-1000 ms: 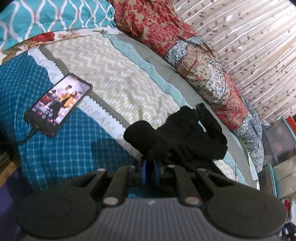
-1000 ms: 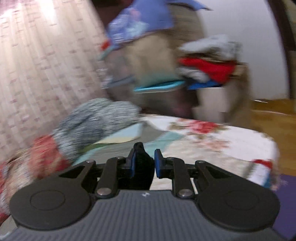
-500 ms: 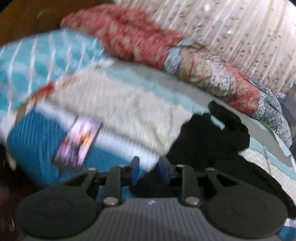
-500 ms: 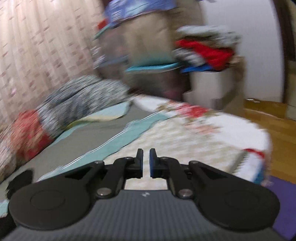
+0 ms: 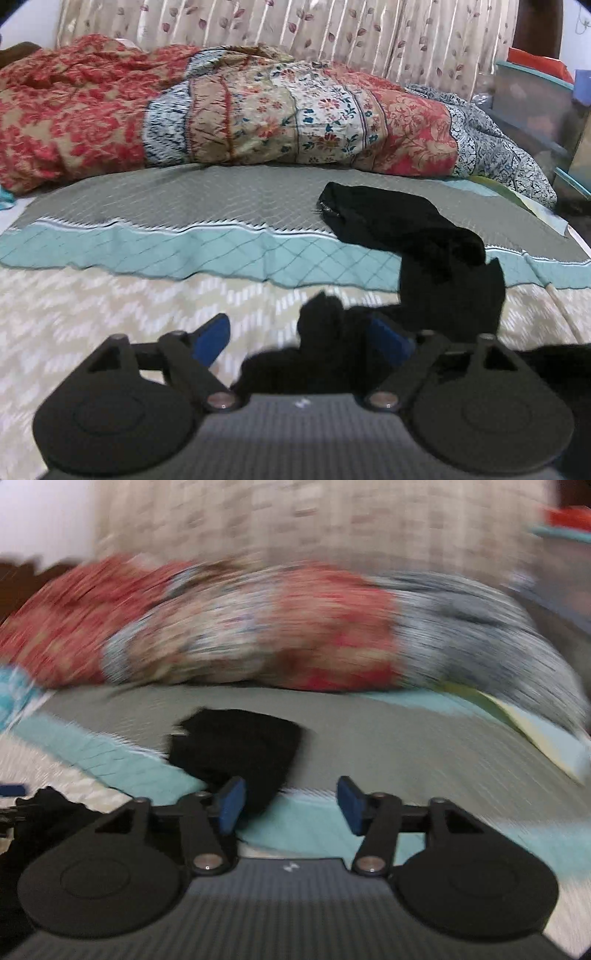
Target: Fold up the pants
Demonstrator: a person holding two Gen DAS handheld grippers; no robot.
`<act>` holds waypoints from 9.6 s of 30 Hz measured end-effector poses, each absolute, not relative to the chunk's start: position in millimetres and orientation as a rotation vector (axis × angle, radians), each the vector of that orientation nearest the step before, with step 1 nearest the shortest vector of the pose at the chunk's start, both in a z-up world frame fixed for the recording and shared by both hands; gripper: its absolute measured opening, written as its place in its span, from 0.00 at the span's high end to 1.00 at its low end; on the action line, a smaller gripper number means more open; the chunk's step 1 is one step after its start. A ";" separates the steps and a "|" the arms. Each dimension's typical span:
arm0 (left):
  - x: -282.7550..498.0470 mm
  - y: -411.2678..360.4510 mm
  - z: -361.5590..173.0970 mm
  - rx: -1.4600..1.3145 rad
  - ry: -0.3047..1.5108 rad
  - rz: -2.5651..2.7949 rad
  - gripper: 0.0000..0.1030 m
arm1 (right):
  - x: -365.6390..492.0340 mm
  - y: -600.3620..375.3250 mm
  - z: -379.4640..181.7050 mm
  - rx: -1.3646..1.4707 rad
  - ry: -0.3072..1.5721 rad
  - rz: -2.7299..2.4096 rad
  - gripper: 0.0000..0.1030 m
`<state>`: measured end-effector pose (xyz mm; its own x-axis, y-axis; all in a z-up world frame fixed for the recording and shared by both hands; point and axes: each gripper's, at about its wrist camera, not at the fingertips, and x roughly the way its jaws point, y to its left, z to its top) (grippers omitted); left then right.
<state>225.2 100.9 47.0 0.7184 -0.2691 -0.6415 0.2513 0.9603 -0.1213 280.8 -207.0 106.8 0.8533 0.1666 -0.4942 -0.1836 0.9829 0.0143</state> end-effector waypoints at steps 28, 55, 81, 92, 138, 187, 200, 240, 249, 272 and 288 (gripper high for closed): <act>163.7 207.9 141.8 -0.295 0.383 0.011 0.96 | 198.3 -260.2 191.5 0.404 0.255 -0.220 0.91; 275.6 126.7 92.3 -0.115 0.484 0.124 0.89 | 266.5 -466.6 107.9 0.599 0.495 -0.402 0.81; 47.6 182.7 77.8 -0.258 0.809 -0.082 0.63 | -47.1 -440.9 38.6 0.702 0.500 -0.244 0.65; 19.6 171.9 81.4 -0.402 0.840 -0.126 0.63 | -85.1 -479.7 5.1 0.977 0.366 -0.436 0.65; -8.5 181.6 73.2 -0.577 0.885 0.030 0.21 | 34.5 -533.2 -14.1 0.689 0.560 -0.257 0.74; 204.6 103.5 92.4 0.355 0.681 -0.096 0.26 | 129.3 -518.7 105.3 0.454 0.468 -0.361 0.50; 284.5 82.0 11.2 0.486 0.758 -0.162 0.56 | 371.6 -478.9 58.6 0.610 0.668 -0.414 0.48; -55.3 95.2 95.7 0.389 0.469 -0.207 0.92 | -57.2 -571.2 51.1 0.916 0.424 -0.483 0.92; -104.7 98.5 62.0 0.400 0.583 -0.216 0.84 | -93.6 -587.2 -28.1 1.178 0.484 -0.654 0.45; -3.5 247.1 48.5 -0.624 0.890 -0.161 0.32 | -26.4 -217.6 79.5 0.273 0.650 0.669 0.42; -8.2 243.6 95.0 -0.553 0.635 -0.259 0.91 | -1.0 -29.8 62.2 -0.212 0.502 0.751 0.81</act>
<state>-8.2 243.6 95.0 0.7799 -0.3912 -0.4885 0.0623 0.8252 -0.5614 -1.0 -29.8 62.2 0.6204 0.5981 -0.5073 -0.6973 0.7167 -0.0078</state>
